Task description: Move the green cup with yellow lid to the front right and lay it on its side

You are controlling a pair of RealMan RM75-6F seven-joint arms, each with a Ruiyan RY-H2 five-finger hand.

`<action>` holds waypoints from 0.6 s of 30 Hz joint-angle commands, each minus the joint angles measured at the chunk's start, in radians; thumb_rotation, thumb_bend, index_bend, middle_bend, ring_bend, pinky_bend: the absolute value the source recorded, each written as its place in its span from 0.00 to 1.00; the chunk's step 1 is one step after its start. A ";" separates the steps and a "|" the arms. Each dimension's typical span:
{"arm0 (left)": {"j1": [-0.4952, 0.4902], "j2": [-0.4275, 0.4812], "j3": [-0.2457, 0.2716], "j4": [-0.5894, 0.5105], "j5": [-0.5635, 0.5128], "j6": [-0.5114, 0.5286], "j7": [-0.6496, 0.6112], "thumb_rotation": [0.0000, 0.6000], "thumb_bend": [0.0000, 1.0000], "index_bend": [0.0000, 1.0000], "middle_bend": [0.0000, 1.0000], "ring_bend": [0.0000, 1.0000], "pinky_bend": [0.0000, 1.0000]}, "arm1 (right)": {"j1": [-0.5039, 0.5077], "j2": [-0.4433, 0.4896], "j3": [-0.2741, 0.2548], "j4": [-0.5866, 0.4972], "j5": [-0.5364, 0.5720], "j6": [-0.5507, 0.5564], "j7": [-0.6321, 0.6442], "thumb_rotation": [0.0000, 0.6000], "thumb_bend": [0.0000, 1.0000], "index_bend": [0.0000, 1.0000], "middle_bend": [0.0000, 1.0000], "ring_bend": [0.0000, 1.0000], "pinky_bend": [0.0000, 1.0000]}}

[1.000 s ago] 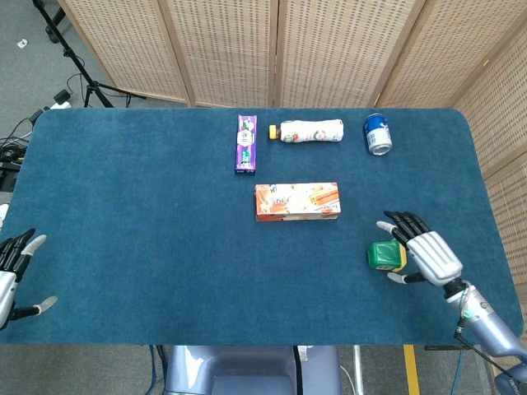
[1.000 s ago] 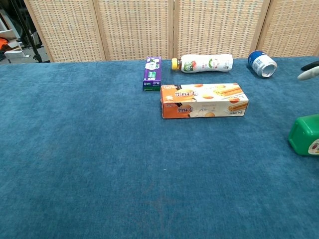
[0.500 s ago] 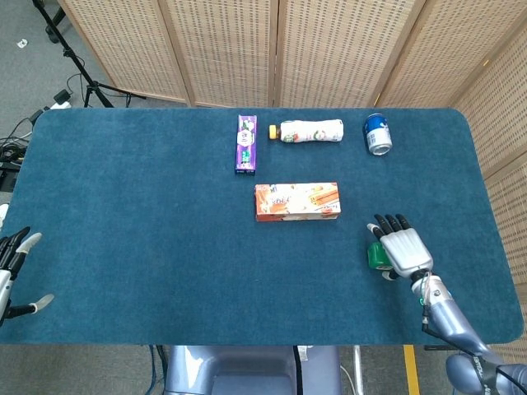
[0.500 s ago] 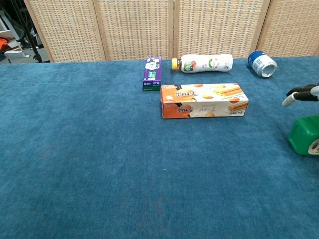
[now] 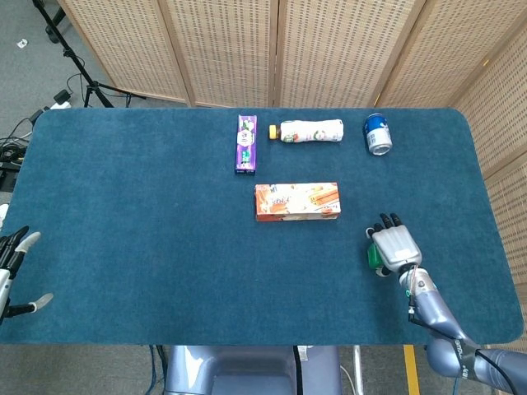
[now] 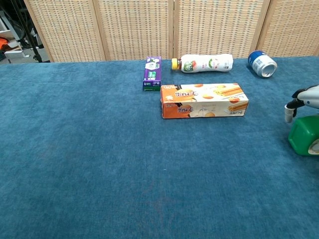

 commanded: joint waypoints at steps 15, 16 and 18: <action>-0.002 0.000 -0.001 -0.001 -0.002 -0.005 0.001 1.00 0.00 0.00 0.00 0.00 0.00 | -0.039 -0.026 0.004 0.069 -0.188 0.051 0.183 1.00 0.34 0.56 0.54 0.22 0.06; -0.002 0.000 -0.001 0.000 -0.002 -0.006 0.000 1.00 0.00 0.00 0.00 0.00 0.00 | -0.047 -0.021 0.010 0.067 -0.219 0.054 0.235 1.00 0.36 0.57 0.54 0.23 0.06; -0.002 -0.001 0.000 0.001 0.000 -0.005 0.001 1.00 0.00 0.00 0.00 0.00 0.00 | -0.070 -0.011 0.026 0.070 -0.305 0.068 0.390 1.00 0.36 0.57 0.54 0.23 0.06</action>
